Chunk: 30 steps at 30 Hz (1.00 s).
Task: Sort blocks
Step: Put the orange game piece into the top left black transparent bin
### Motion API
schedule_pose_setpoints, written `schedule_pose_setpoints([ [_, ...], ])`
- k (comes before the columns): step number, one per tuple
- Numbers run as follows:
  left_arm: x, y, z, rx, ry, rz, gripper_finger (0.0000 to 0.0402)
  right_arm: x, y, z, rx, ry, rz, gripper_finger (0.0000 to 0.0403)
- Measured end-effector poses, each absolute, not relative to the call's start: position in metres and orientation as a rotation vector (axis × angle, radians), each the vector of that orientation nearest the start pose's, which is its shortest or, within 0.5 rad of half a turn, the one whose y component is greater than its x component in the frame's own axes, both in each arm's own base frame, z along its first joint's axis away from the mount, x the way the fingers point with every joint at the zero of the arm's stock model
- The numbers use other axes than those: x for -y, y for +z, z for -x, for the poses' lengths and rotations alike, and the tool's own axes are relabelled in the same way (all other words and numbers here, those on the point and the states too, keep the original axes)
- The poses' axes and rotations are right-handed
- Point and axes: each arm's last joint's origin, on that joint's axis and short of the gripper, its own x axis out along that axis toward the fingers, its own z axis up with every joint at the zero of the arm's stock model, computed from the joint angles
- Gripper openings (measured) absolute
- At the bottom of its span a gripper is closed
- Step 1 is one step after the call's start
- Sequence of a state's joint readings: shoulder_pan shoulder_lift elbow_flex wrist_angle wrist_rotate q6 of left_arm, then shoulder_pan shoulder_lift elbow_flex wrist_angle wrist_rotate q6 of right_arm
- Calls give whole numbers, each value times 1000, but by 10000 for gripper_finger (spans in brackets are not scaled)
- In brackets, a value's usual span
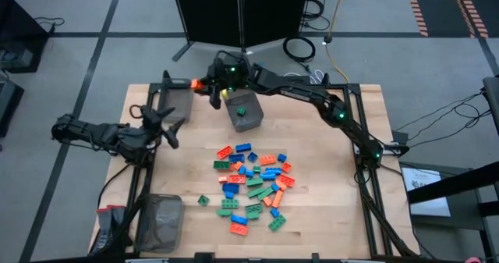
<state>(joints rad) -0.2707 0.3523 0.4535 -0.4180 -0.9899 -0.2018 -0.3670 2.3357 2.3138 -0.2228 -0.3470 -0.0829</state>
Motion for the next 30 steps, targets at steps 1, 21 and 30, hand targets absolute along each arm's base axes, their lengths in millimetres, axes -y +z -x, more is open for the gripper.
schedule_pose_setpoints([
  [1,1,255,-92,-154,693,16,257,179,335,-504,-243,1,13,116],
  [21,16,271,-101,228,180,-229,257,50,402,-489,-156,293,220,116],
  [30,19,272,-110,237,169,-228,257,33,396,-498,-126,328,262,116],
])
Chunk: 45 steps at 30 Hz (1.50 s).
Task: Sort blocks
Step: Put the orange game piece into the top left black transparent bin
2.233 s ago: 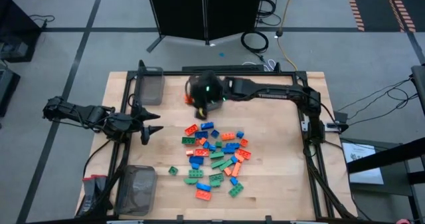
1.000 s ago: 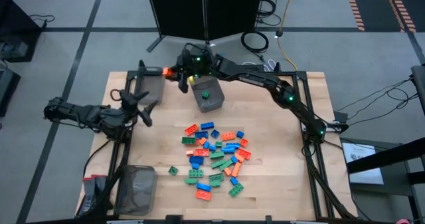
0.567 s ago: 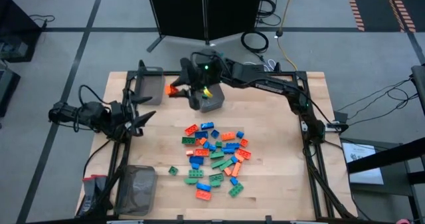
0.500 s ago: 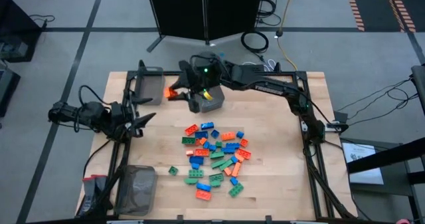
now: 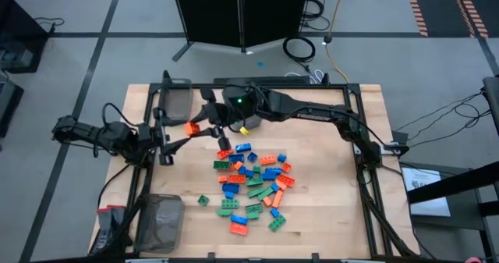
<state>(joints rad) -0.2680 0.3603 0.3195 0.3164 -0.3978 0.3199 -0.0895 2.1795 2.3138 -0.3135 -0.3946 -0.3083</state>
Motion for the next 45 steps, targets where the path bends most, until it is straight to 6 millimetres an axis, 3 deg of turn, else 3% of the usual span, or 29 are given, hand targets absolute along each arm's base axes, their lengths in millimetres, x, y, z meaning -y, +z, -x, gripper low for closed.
schedule_pose_setpoints([
  [5,19,271,-111,225,162,-225,257,36,373,-511,-172,323,251,116],
  [17,19,270,-112,221,160,-213,257,41,379,-513,-95,308,262,116],
  [24,19,270,-112,216,167,-217,257,43,362,-523,-107,307,245,116],
  [36,20,267,-118,177,187,-228,257,44,361,-526,-94,305,238,116],
  [40,20,267,-118,182,188,-227,233,44,360,-526,-100,307,236,116],
  [45,20,267,-118,180,189,-229,159,44,360,-526,-104,307,233,116],
])
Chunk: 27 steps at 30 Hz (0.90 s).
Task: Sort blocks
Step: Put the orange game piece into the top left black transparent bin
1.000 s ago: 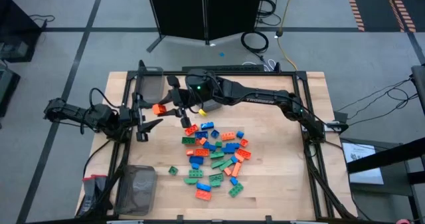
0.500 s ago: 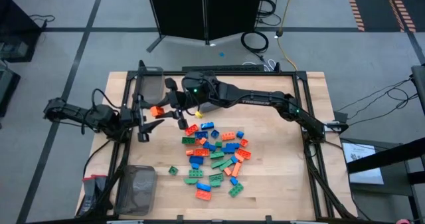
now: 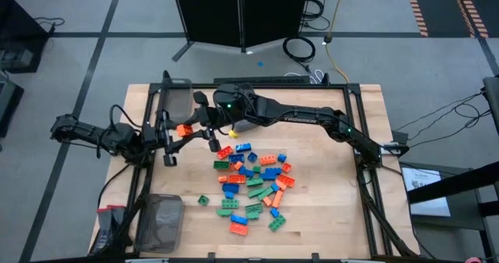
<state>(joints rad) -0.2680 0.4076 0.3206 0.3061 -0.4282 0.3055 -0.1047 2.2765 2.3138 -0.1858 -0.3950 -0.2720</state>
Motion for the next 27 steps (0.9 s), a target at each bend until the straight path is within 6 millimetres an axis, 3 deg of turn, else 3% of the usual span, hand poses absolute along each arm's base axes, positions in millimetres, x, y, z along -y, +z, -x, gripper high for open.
schedule_pose_setpoints([
  [2,20,267,-118,179,191,-233,129,44,359,-525,-105,310,228,116],
  [7,20,267,-118,177,197,-232,125,44,360,-525,-105,311,225,123],
  [13,16,265,-117,136,313,-219,125,46,370,-518,-117,259,281,231],
  [18,12,261,-116,66,487,-218,125,46,416,-482,-152,106,401,272],
  [27,-16,257,-109,-62,1030,-235,125,43,474,-405,-288,-38,365,264],
])
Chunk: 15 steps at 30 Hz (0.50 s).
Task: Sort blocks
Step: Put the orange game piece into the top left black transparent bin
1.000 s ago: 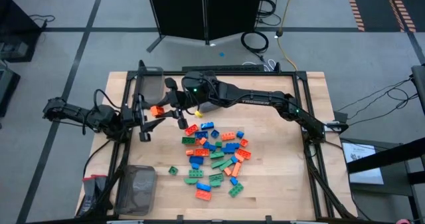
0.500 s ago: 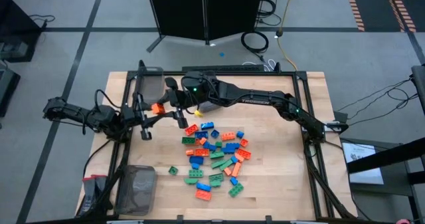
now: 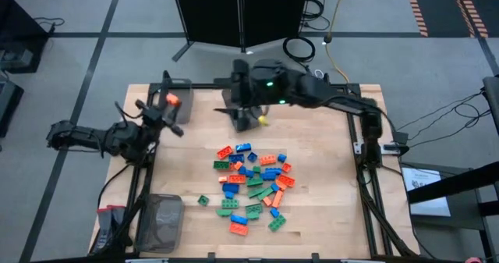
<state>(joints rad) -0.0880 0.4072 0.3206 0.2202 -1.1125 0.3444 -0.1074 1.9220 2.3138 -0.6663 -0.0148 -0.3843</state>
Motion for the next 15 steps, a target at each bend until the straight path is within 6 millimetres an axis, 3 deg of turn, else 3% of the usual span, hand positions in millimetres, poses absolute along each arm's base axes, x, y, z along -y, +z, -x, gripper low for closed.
schedule_pose_setpoints([
  [9,-59,248,-103,-120,1227,-187,125,26,506,-347,-336,-34,265,251],
  [15,-91,229,-103,-228,1210,-68,125,17,505,-321,-476,-53,180,251],
])
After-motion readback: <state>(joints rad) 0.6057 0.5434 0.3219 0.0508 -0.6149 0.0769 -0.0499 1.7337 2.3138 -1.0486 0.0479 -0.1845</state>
